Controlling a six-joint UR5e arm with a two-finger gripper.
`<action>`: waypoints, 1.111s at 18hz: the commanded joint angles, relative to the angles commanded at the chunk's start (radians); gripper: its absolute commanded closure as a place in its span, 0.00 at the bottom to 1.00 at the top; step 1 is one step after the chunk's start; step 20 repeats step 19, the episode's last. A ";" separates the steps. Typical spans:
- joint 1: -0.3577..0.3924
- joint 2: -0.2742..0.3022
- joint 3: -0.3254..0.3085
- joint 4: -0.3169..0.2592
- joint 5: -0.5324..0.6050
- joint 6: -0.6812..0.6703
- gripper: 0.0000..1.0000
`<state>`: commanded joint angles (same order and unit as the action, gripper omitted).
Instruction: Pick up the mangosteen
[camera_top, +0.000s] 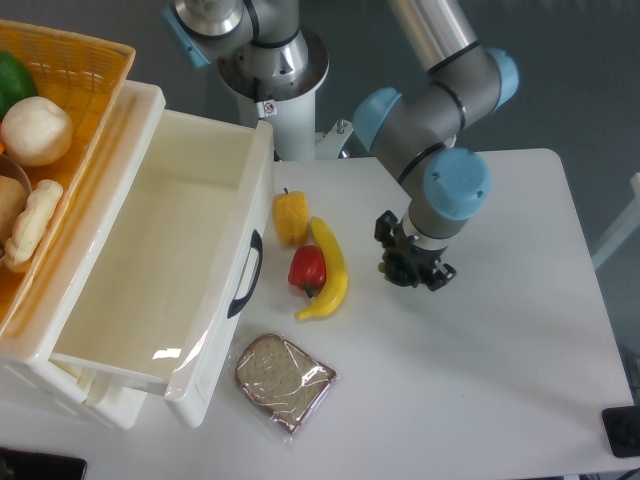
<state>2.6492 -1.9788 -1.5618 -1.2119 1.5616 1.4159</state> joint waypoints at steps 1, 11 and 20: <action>0.002 -0.002 0.021 0.000 -0.003 0.000 0.90; 0.014 -0.034 0.181 0.026 -0.026 0.005 0.93; 0.012 -0.017 0.187 0.020 0.018 0.012 0.94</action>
